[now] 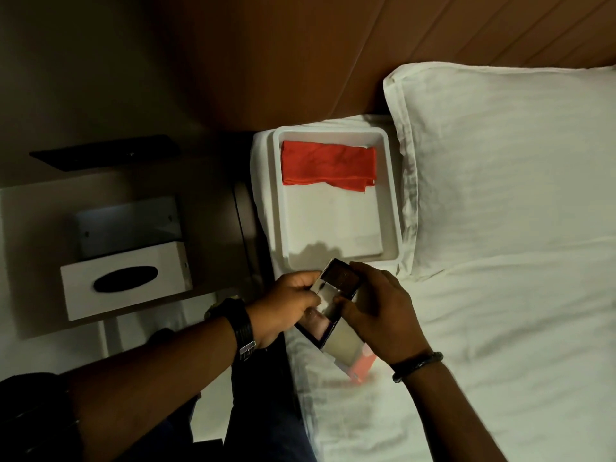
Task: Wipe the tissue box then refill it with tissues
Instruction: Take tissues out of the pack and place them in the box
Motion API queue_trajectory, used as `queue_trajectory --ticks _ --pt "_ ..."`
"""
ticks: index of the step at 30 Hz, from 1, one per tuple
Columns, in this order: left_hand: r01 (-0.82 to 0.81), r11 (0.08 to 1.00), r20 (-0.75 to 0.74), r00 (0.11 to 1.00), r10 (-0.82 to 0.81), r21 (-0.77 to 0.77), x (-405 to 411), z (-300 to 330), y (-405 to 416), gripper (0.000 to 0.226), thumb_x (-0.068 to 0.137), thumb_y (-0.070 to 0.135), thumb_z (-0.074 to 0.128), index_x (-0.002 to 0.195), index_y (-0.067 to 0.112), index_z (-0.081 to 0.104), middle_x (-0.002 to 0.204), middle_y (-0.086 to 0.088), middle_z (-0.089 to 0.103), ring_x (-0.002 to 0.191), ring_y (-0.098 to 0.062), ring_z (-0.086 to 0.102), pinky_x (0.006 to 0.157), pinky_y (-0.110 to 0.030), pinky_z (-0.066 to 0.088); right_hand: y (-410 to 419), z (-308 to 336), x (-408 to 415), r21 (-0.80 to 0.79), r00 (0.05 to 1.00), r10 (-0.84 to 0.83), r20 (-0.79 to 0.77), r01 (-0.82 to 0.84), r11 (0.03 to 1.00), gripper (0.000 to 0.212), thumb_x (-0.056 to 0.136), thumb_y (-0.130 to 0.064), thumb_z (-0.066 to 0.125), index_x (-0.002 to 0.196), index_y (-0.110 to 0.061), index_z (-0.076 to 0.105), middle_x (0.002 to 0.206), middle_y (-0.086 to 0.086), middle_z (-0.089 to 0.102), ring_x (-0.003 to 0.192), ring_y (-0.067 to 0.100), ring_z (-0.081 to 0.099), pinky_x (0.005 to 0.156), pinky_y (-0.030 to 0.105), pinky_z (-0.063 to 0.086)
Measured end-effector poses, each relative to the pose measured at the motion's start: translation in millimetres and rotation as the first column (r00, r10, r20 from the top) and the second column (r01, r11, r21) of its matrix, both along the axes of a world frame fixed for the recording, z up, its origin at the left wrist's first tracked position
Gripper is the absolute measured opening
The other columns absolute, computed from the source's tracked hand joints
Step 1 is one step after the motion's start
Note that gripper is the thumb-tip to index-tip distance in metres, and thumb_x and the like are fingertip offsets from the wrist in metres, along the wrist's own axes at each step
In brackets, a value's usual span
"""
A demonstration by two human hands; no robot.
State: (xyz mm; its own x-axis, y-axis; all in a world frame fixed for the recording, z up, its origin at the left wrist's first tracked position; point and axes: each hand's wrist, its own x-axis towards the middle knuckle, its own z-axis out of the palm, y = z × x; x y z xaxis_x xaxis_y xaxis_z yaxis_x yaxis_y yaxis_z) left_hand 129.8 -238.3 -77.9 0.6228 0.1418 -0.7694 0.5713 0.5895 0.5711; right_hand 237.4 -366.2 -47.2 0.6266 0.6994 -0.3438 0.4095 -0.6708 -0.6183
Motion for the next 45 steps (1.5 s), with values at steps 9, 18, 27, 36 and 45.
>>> queue_trajectory --ticks 9,18,27,36,45 --pt "0.054 0.997 0.112 0.992 -0.060 0.054 -15.2 7.8 8.3 0.063 0.085 -0.021 0.033 0.122 0.023 0.057 0.106 0.016 0.069 0.094 0.004 0.062 0.065 -0.007 0.047 -3.7 -4.5 6.5 0.007 0.978 -0.019 0.207 0.017 1.000 0.038 0.085 -0.029 0.071 0.122 -0.018 0.065 0.090 0.000 0.071 0.084 0.020 0.064 0.070 0.024 0.045" --pt "0.199 0.840 0.146 0.939 -0.311 0.505 -46.8 4.3 1.7 0.055 0.090 -0.011 0.045 0.136 0.017 0.048 0.140 0.013 0.043 0.135 0.000 0.036 0.105 -0.005 0.027 -2.7 -9.7 1.4 0.154 0.946 -0.148 0.289 0.107 0.982 0.031 0.095 -0.031 0.049 0.104 -0.011 0.071 0.088 0.005 0.073 0.083 0.026 0.067 0.068 0.030 0.050" --pt "0.216 0.431 -0.002 0.896 -0.445 0.876 -58.7 2.9 -5.2 0.044 0.084 -0.010 0.050 0.121 0.008 0.065 0.134 -0.003 0.055 0.125 -0.022 0.049 0.108 -0.028 0.039 3.9 -26.2 -17.1 0.229 0.877 -0.386 0.287 0.328 0.916 0.035 0.097 -0.024 0.043 0.083 -0.004 0.069 0.069 0.013 0.066 0.064 0.034 0.060 0.058 0.026 0.032" --pt "0.479 0.304 -0.293 0.818 -0.496 0.823 -1.2 23.8 -8.7 0.017 0.087 0.023 0.061 0.087 0.006 0.064 0.087 -0.009 0.065 0.091 -0.026 0.063 0.077 -0.034 0.052 2.6 -28.4 -18.0 0.286 0.850 -0.405 0.338 0.317 0.904 0.031 0.095 -0.018 0.045 0.091 -0.003 0.072 0.072 0.013 0.068 0.068 0.035 0.064 0.061 0.024 0.035" --pt "0.651 0.304 -0.424 0.714 -0.557 0.695 25.6 11.3 -3.3 0.033 0.081 0.018 0.064 0.056 0.013 0.042 0.062 -0.003 0.046 0.067 -0.026 0.052 0.056 -0.027 0.036 2.4 -29.7 -22.8 0.301 0.845 -0.420 0.332 0.327 0.896 0.029 0.095 -0.014 0.046 0.089 0.000 0.071 0.072 0.016 0.067 0.067 0.036 0.063 0.059 0.028 0.039"
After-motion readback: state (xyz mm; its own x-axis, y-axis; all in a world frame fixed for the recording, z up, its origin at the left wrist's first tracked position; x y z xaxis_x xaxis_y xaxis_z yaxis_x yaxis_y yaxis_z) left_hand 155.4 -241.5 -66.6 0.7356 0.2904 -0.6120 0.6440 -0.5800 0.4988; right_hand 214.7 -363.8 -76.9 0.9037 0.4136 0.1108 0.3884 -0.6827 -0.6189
